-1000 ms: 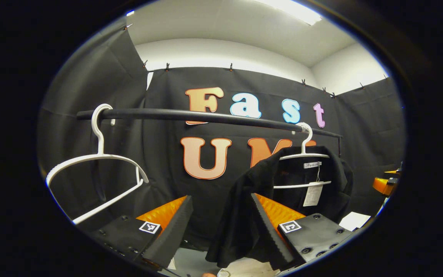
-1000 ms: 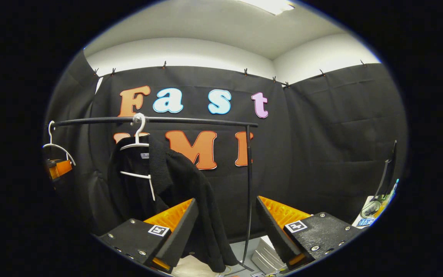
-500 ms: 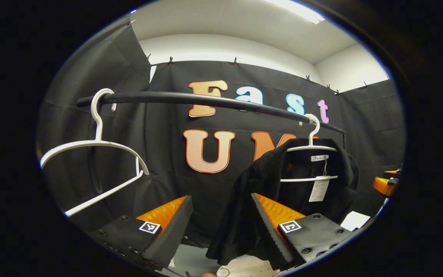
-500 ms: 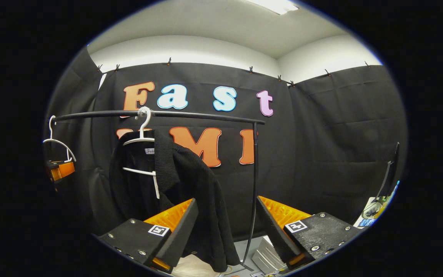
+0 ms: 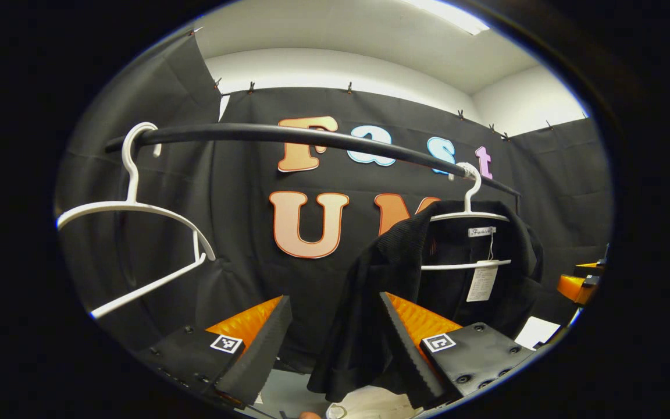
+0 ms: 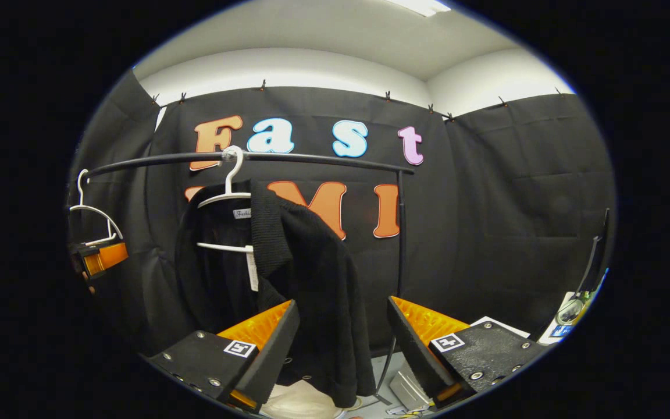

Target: Grasp the clothes on the hanger with both hands and then place them into the laundry hamper below.

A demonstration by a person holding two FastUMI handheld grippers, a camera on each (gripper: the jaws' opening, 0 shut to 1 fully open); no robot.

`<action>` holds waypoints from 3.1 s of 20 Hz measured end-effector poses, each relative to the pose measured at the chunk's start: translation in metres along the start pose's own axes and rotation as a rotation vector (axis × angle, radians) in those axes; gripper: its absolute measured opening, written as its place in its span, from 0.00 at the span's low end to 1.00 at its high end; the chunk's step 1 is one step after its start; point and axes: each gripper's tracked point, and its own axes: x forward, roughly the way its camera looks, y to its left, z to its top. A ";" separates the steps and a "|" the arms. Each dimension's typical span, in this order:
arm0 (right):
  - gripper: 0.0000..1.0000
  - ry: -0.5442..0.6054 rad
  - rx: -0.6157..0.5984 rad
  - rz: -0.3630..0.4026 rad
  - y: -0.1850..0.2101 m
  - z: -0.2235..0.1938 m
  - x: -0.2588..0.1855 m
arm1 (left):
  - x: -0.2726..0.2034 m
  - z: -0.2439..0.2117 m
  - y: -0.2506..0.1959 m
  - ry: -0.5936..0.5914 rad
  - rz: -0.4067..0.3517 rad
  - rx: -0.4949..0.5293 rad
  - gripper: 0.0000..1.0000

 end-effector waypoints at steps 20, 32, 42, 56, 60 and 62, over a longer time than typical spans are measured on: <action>0.94 0.090 0.012 0.073 0.060 -0.043 0.048 | 0.039 -0.053 -0.047 0.081 -0.132 -0.057 0.97; 1.00 0.113 0.061 0.054 0.053 -0.055 0.105 | 0.086 -0.082 -0.076 0.118 -0.188 -0.057 0.97; 0.90 0.120 0.094 0.065 0.062 -0.061 0.139 | 0.124 -0.087 -0.088 0.117 -0.205 -0.050 0.96; 0.17 0.091 0.084 0.114 0.068 -0.053 0.145 | 0.132 -0.088 -0.099 0.141 -0.268 -0.051 0.24; 0.05 0.099 0.080 0.130 0.066 -0.049 0.131 | 0.124 -0.088 -0.094 0.153 -0.242 -0.060 0.07; 0.03 0.100 0.079 0.136 0.063 -0.045 0.121 | 0.119 -0.077 -0.083 0.136 -0.228 -0.047 0.07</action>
